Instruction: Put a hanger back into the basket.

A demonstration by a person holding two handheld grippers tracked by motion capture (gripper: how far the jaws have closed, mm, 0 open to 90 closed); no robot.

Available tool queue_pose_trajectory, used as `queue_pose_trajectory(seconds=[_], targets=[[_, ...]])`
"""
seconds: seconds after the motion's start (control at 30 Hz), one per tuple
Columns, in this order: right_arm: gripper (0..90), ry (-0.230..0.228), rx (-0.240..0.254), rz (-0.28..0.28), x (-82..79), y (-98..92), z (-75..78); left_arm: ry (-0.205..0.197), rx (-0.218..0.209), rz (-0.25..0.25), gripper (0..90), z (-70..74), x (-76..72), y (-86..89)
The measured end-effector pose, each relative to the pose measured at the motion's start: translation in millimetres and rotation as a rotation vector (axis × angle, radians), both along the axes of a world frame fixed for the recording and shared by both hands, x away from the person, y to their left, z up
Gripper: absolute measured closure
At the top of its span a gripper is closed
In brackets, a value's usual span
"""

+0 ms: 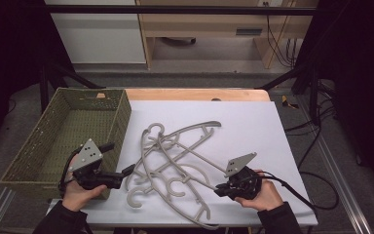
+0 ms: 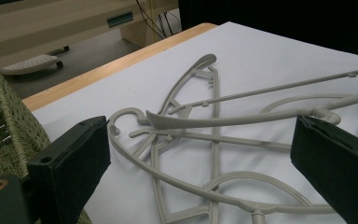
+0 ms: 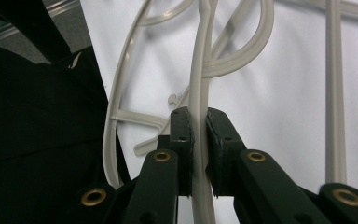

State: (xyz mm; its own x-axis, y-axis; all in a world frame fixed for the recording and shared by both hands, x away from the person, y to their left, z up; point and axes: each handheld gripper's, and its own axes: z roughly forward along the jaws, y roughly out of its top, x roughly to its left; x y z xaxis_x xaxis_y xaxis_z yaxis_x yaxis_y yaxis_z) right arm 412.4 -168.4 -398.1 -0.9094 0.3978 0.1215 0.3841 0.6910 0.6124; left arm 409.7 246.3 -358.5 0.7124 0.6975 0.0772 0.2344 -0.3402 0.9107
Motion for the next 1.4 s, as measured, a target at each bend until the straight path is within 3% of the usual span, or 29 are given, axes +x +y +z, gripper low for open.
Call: queue_pose_trajectory(seconds=[0.33, 0.53, 0.6, 0.63, 0.8, 0.93, 0.97, 1.0, 1.1, 1.4], targets=[[82.1, -0.023, 0.077, 0.054, -1.4, 0.7, 18.1, -0.003, 0.064, -0.041, 4.6, -2.2, -1.5, -9.7], [82.1, -0.028, 0.087, 0.088, -1.1, 5.1, 27.1, -0.024, 0.155, -0.102, 4.8, -3.0, -5.1, -18.9], [82.1, -0.026, 0.100, 0.100, -1.1, 6.9, 28.8, -0.024, 0.166, -0.118, 5.0, -4.1, -6.4, -22.7], [82.1, -0.023, 0.112, 0.113, -0.3, 8.7, 29.8, -0.023, 0.187, -0.146, 5.1, -5.4, -7.3, -27.3], [82.1, -0.023, 0.100, 0.149, 0.3, 14.4, 32.5, -0.038, 0.250, -0.167, 6.4, -8.4, -8.1, -35.4], [82.1, -0.015, 0.103, 0.196, -1.4, 21.2, 35.0, -0.047, 0.317, -0.200, 12.1, -14.0, -8.6, -44.1], [82.1, -0.016, 0.101, 0.210, -3.0, 24.5, 36.7, -0.055, 0.356, -0.215, 15.2, -16.8, -9.4, -48.2], [82.1, -0.016, 0.101, 0.210, -3.0, 24.5, 36.7, -0.055, 0.356, -0.215, 15.9, -16.8, -9.4, -48.2], [82.0, -0.013, 0.108, 0.247, -4.9, 28.2, 38.2, -0.072, 0.416, -0.240, 21.7, -22.3, -11.4, -56.1], [82.1, 0.010, 0.110, 0.276, -6.8, 30.0, 36.2, -0.117, 0.462, -0.262, 38.6, -28.3, -14.6, -62.8]])
